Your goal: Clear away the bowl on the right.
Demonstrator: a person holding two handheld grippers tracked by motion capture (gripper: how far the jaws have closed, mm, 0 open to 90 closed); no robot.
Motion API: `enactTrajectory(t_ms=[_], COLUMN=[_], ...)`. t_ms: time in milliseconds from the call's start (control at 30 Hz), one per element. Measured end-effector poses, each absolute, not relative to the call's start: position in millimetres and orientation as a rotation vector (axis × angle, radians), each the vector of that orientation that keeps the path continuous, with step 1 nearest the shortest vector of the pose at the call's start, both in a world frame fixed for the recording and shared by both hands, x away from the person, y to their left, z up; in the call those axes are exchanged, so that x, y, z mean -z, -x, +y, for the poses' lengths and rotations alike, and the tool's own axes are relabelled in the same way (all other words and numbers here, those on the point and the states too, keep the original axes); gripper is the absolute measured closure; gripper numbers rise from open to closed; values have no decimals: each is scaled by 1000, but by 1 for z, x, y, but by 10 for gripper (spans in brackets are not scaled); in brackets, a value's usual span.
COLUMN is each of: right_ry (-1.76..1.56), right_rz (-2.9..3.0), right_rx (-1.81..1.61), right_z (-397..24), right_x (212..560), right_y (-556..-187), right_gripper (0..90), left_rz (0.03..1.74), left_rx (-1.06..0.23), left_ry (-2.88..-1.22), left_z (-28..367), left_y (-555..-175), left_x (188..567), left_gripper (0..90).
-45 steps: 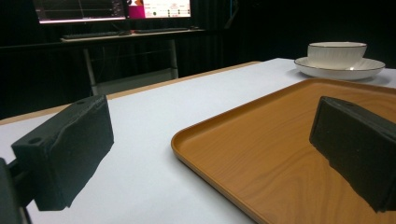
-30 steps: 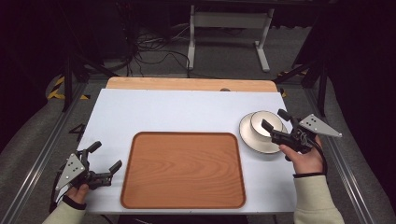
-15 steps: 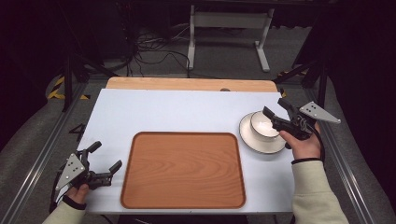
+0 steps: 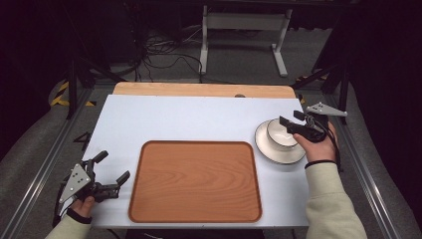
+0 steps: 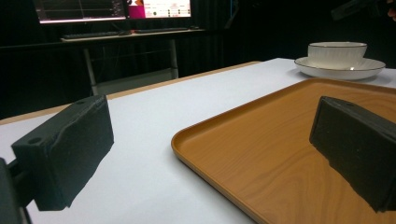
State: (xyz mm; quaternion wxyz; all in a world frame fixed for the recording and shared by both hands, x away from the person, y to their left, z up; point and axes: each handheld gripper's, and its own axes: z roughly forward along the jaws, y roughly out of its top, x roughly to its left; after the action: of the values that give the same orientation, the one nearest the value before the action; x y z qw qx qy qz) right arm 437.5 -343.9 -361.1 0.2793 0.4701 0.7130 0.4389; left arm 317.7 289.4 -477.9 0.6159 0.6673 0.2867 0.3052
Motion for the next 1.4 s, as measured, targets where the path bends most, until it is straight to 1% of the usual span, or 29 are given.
enactTrajectory(t_ms=[267,533,700,1000,1067,1100,1267,1367,1400], right_ry=[-1457,-1622,-1684,-1803,-1809,-1809,-1834,-1857,-1864], right_rz=[1952,1980,1991,2044,2055,2055,2046,2021,2016], right_rx=[-953,-834,-812,-688,-676,-676,-658,-633,-632], right_z=[-354,-366,-370,-369,-368,-368,-365,-364,-365], right_x=[369,376,380,396,398,398,400,400,399], right_y=[-450,-458,-462,-472,-474,-474,-475,-475,-474], right_gripper=[400,450,530,592,623,623,739,789,794], left_rz=[660,663,661,660,660,660,659,659,659], left_rx=[-703,-703,-705,-705,-706,-706,-705,-705,-705], left_ry=[-1539,-1538,-1538,-1539,-1539,-1539,-1540,-1540,-1540], left_z=[289,289,289,289,289,289,289,289,289], left_y=[-318,-318,-318,-318,-318,-318,-317,-317,-317], left_x=[478,478,478,478,478,478,478,478,478], left_gripper=[2,2,2,2,2,2,2,2,2])
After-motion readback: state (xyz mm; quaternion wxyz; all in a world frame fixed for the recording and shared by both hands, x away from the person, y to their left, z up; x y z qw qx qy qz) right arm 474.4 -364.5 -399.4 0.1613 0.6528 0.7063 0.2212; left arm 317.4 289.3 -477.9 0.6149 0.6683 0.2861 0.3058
